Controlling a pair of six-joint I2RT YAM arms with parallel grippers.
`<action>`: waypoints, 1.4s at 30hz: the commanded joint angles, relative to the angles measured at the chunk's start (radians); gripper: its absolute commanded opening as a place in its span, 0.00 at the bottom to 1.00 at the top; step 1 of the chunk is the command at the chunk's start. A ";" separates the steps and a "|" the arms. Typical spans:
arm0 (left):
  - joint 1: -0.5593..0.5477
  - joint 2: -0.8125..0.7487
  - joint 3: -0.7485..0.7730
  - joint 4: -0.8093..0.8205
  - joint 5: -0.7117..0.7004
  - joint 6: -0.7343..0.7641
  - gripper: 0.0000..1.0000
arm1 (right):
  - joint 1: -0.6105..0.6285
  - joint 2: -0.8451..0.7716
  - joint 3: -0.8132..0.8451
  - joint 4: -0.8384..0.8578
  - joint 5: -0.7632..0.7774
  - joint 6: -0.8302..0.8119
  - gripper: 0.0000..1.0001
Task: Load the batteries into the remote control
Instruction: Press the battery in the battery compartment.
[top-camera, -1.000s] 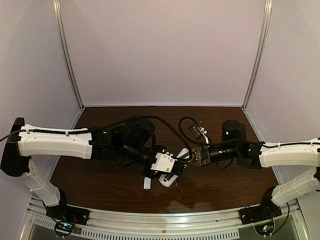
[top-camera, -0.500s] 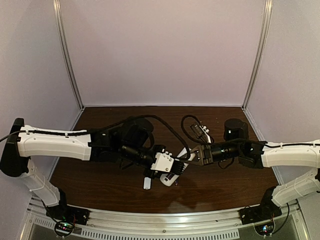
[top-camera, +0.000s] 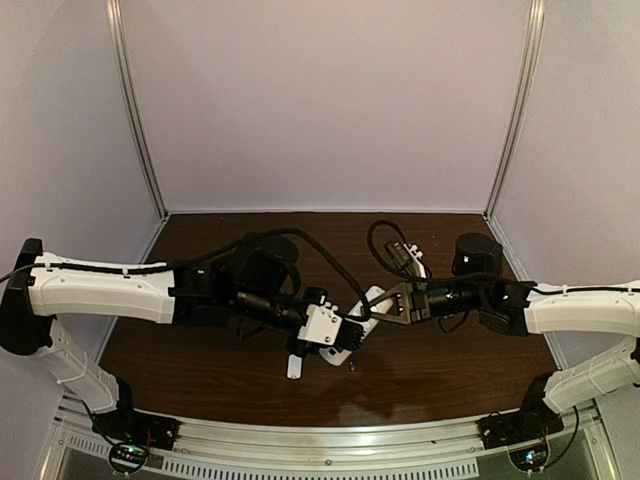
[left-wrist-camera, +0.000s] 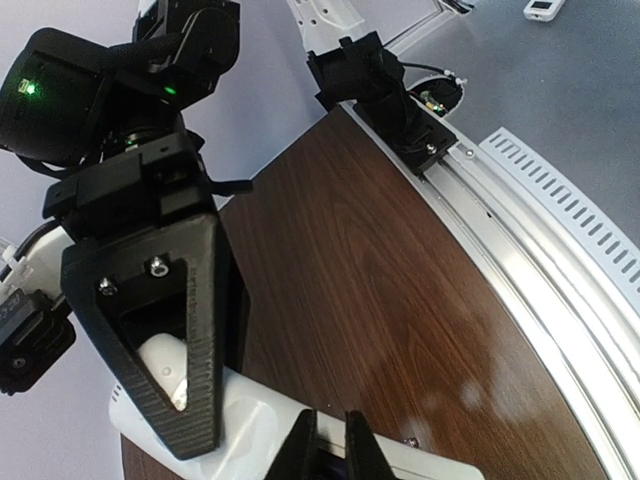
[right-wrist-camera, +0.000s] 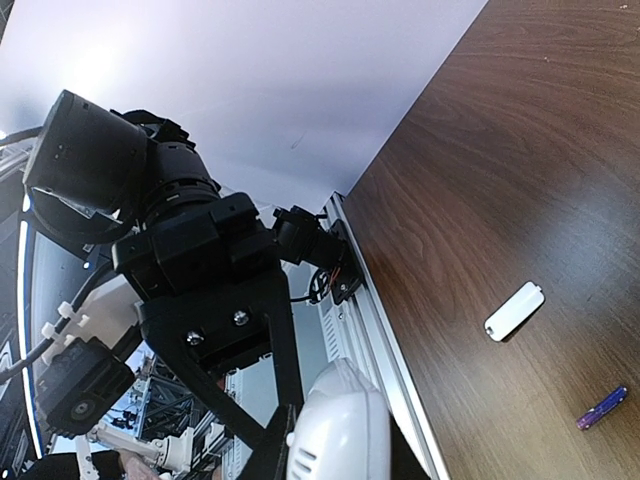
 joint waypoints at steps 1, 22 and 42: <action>0.002 0.035 -0.062 -0.204 -0.077 0.017 0.11 | -0.006 -0.068 0.039 0.244 -0.067 0.058 0.00; 0.012 -0.129 -0.050 -0.050 -0.048 -0.173 0.43 | -0.009 -0.079 0.049 -0.040 0.062 -0.155 0.00; 0.140 -0.108 -0.072 0.076 0.125 -0.710 0.63 | -0.006 -0.114 0.084 -0.118 0.115 -0.332 0.00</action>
